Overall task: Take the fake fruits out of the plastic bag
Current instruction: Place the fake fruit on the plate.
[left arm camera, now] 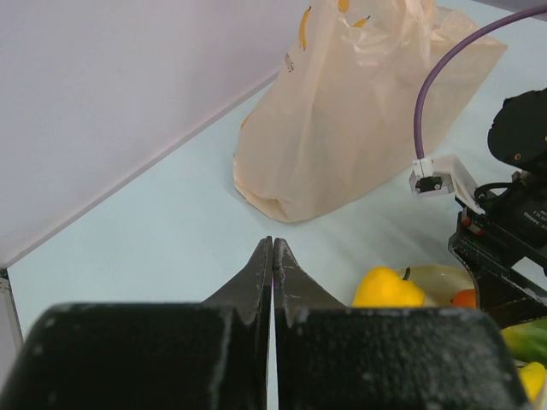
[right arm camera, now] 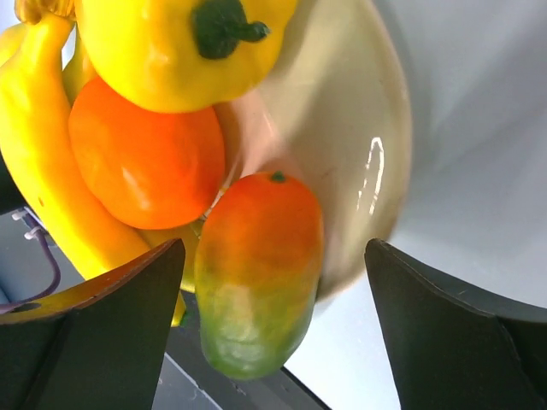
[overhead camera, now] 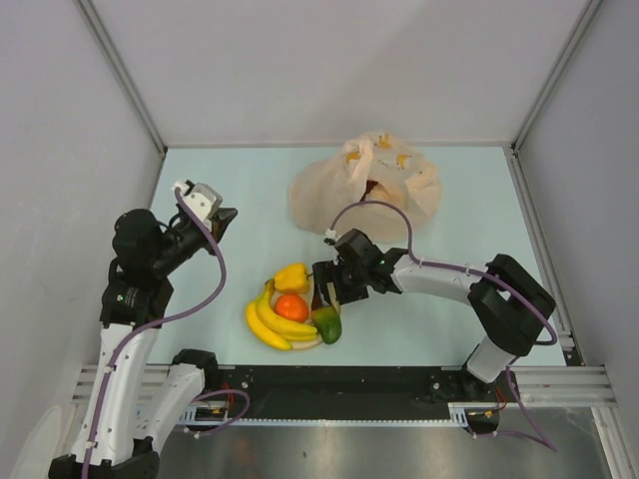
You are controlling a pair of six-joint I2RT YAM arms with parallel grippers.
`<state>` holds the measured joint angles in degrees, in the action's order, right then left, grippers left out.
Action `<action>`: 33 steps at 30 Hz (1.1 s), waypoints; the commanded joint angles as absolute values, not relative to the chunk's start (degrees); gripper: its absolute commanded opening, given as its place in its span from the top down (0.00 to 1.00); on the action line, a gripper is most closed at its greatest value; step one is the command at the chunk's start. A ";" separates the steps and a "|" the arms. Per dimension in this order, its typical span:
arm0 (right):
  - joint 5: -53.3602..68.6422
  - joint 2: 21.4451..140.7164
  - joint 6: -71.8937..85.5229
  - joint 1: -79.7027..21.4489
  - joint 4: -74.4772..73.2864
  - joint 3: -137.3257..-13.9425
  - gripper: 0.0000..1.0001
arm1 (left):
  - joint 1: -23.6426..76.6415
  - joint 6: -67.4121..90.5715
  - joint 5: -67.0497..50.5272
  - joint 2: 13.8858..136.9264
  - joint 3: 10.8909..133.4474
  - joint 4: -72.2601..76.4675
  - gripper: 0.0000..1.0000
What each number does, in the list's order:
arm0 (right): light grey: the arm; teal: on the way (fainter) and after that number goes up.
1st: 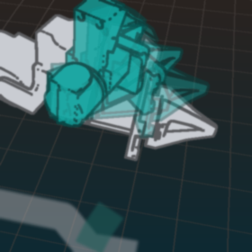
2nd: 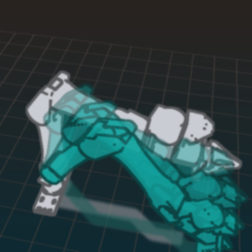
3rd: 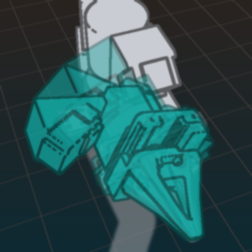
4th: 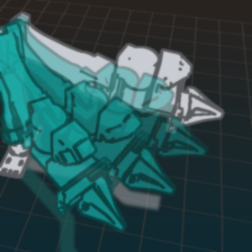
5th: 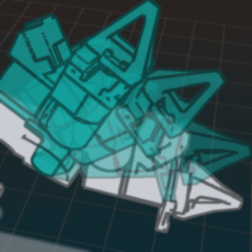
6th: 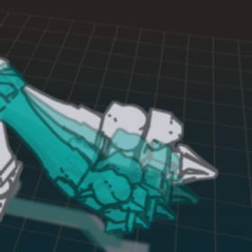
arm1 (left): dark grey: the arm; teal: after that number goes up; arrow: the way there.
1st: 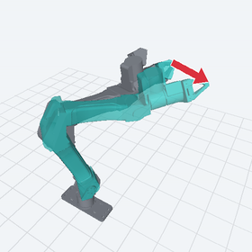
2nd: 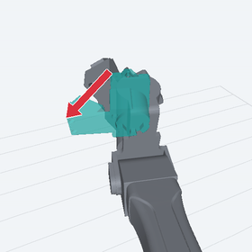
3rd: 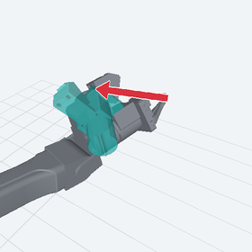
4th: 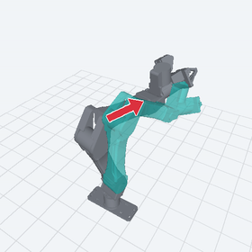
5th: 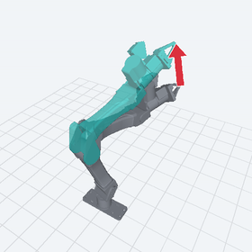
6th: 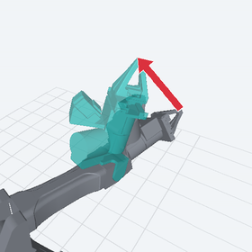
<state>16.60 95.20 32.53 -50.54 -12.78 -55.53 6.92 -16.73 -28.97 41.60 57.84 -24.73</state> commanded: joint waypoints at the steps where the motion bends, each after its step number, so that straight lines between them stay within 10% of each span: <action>1: 17.58 90.44 31.90 -49.31 -15.55 -55.11 0.11 | 6.24 -15.03 -31.02 40.61 57.13 -22.85 1.00; 10: 23.99 89.65 33.39 -49.22 -14.33 -53.26 0.44 | 6.15 -14.94 -31.11 42.27 58.18 -22.24 1.00; 24: 30.32 90.53 33.33 -42.56 -16.33 -53.52 0.41 | 6.24 -13.27 -32.43 47.90 61.70 -20.22 0.99; 33: 41.29 79.74 0.23 -23.49 -42.44 -63.28 0.30 | 14.13 -14.58 -36.03 57.91 71.62 -19.68 0.44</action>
<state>34.15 88.03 19.16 -27.90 -29.04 -57.80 9.52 -13.41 -31.88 54.02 64.82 -21.45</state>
